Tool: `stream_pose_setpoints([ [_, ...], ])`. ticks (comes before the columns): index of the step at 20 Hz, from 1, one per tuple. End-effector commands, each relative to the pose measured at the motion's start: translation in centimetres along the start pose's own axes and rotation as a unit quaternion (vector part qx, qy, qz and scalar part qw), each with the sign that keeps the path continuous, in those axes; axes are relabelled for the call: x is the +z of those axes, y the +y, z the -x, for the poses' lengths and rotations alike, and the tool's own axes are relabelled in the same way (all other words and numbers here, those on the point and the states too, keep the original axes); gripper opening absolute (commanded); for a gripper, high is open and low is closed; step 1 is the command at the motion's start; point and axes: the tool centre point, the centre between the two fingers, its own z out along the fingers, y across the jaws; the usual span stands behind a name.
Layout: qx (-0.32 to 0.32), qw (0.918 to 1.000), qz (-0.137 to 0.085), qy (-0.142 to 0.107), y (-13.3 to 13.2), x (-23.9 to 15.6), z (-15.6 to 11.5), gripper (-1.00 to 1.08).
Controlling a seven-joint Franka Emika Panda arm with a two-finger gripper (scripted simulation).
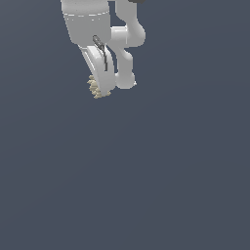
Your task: Pick up the object and move it to a goal position.
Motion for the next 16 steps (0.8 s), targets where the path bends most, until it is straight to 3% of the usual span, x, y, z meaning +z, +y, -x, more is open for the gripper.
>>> stream_pose_setpoints([
  [1,0.000,1.0000,0.001,0.000,1.0,-2.7,-0.3,-1.00],
  [8,-0.001,1.0000,0.001,0.001,2.8,-8.4,-1.0,-1.00],
  [16,-0.002,1.0000,0.001,0.001,3.7,-11.6,-1.5,-1.00],
])
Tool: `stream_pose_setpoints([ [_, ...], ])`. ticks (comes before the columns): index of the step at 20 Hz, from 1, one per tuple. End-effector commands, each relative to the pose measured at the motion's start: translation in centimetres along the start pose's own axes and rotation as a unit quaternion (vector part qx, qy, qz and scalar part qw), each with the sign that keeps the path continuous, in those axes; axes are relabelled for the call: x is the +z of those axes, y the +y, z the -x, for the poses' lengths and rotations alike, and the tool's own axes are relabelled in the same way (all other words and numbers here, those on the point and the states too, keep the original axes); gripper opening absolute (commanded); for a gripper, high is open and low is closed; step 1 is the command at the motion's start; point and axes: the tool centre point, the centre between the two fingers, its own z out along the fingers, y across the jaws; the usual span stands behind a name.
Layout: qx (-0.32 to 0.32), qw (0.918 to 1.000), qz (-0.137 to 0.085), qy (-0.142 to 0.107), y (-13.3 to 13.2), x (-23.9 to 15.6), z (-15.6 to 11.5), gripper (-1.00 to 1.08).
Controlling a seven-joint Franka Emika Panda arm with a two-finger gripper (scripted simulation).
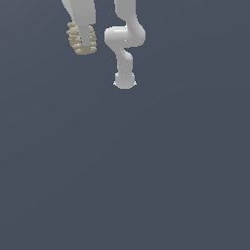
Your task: Pick up the object and move it to a goal position.
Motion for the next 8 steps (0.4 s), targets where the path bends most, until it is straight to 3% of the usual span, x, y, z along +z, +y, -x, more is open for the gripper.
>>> stream_pose_setpoints([
  [1,0.000,1.0000,0.001,0.000,0.14,-0.56,-0.07,-1.00],
  [8,0.000,1.0000,0.001,0.000,0.04,-0.50,-0.11,-1.00],
])
